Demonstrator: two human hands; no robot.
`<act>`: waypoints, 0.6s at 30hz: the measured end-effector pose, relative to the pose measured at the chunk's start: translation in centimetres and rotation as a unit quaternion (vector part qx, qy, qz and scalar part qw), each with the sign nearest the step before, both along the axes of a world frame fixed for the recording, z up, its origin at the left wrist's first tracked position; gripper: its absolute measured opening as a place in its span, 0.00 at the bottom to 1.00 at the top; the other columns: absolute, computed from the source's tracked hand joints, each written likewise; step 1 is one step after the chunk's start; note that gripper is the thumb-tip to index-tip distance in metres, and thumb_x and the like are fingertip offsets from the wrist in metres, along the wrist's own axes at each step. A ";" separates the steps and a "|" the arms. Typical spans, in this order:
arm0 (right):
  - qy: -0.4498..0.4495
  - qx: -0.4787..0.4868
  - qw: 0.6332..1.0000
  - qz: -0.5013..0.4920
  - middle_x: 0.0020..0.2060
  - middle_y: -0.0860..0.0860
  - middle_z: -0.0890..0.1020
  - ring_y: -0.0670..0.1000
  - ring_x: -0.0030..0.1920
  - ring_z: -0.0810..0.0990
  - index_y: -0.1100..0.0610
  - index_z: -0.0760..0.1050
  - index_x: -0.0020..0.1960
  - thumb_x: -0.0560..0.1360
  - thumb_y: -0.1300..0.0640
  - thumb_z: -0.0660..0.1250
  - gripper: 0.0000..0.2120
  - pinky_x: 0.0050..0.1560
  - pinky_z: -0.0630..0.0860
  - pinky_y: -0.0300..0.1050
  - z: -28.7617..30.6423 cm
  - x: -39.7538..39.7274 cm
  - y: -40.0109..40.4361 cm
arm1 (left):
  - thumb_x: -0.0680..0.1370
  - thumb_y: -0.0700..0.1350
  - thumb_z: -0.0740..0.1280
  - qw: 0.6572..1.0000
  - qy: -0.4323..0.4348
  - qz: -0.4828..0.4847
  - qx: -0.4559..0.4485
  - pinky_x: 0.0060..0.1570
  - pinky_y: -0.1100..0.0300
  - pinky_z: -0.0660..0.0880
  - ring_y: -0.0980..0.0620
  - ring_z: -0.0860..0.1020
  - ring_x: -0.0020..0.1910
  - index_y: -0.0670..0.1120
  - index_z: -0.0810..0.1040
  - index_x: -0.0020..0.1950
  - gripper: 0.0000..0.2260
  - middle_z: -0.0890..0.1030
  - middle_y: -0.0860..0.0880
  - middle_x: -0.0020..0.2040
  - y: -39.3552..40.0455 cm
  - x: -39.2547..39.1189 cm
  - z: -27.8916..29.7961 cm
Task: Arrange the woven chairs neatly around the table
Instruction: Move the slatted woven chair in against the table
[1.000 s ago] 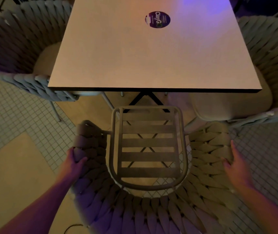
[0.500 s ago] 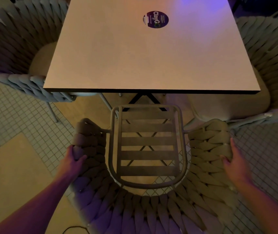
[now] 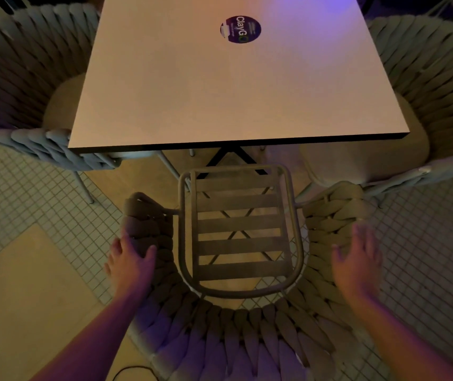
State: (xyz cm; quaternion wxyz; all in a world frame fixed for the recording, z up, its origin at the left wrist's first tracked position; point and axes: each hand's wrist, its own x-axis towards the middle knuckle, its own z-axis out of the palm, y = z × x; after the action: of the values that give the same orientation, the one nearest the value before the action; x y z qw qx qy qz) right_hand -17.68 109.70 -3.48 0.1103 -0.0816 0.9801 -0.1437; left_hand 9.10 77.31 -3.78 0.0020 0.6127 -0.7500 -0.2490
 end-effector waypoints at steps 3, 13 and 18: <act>-0.032 -0.015 0.998 0.048 0.73 0.61 0.64 0.60 0.74 0.59 0.56 0.61 0.74 0.77 0.47 0.62 0.29 0.71 0.61 0.60 1.4 1.4 -0.5 | 0.76 0.57 0.64 0.996 0.018 -0.088 -0.020 0.73 0.42 0.54 0.40 0.60 0.74 0.50 0.57 0.77 0.32 0.62 0.43 0.76 2.7 -1.4 2.2; -0.151 -0.141 0.978 -0.028 0.67 0.55 0.74 0.57 0.66 0.73 0.54 0.67 0.71 0.76 0.47 0.63 0.26 0.59 0.70 0.46 5.0 -0.7 8.9 | 0.76 0.52 0.66 0.947 0.088 -0.280 0.131 0.65 0.51 0.67 0.40 0.72 0.66 0.43 0.70 0.71 0.25 0.72 0.39 0.68 15.3 -13.0 6.9; -0.251 -0.140 0.953 -0.094 0.73 0.55 0.67 0.55 0.72 0.67 0.56 0.62 0.74 0.77 0.47 0.64 0.29 0.69 0.63 0.48 3.6 -2.7 19.7 | 0.76 0.57 0.65 0.905 0.084 -0.350 0.228 0.52 0.56 0.74 0.51 0.79 0.55 0.48 0.73 0.67 0.23 0.80 0.46 0.60 25.6 -21.9 7.9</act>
State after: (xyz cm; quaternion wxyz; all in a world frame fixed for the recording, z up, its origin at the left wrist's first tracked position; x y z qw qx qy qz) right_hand -20.38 129.38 0.11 0.3265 0.0352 0.8939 -0.3051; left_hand -12.79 102.95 4.15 -0.1624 0.2712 -0.8360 -0.4484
